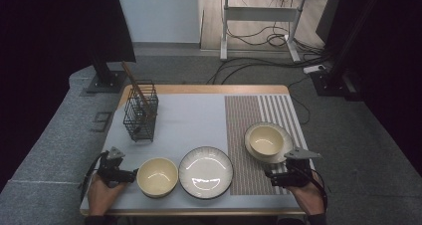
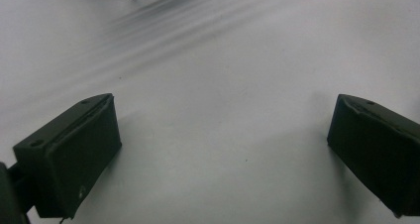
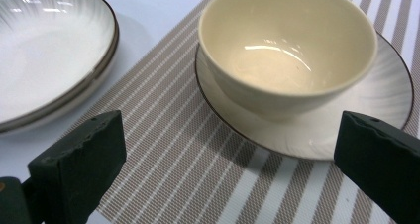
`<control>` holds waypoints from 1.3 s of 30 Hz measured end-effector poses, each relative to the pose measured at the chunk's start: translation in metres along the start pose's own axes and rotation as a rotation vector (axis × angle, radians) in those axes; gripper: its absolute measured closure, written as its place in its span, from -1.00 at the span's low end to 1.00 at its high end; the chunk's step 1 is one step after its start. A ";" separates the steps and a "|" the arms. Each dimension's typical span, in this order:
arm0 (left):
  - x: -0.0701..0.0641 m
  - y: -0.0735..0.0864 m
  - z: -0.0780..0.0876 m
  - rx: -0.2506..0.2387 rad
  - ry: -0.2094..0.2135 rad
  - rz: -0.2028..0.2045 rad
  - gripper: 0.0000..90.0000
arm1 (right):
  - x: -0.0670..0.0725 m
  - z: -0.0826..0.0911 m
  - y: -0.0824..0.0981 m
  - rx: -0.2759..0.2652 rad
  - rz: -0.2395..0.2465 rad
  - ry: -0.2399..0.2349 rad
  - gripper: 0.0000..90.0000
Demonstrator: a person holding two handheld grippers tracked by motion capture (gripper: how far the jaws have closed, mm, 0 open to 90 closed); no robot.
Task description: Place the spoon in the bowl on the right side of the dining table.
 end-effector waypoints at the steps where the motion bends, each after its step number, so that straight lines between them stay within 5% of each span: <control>1: 0.000 0.000 0.000 0.000 0.000 0.000 -1.00 | 0.001 0.000 -0.002 -0.005 -0.001 -0.002 -1.00; 39: 0.000 0.000 0.000 0.001 0.001 0.001 -1.00 | 0.044 -0.016 -0.045 -0.017 0.082 -0.110 -0.86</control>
Point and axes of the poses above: each handheld gripper's, and its own axes: z roughly backward along the jaws, y roughly out of its underside, x roughly to its left, the point moved 9 cm from there along -z, roughly forward along the jaws, and after that the axes turned 12 degrees about y, right-handed, at the moved point
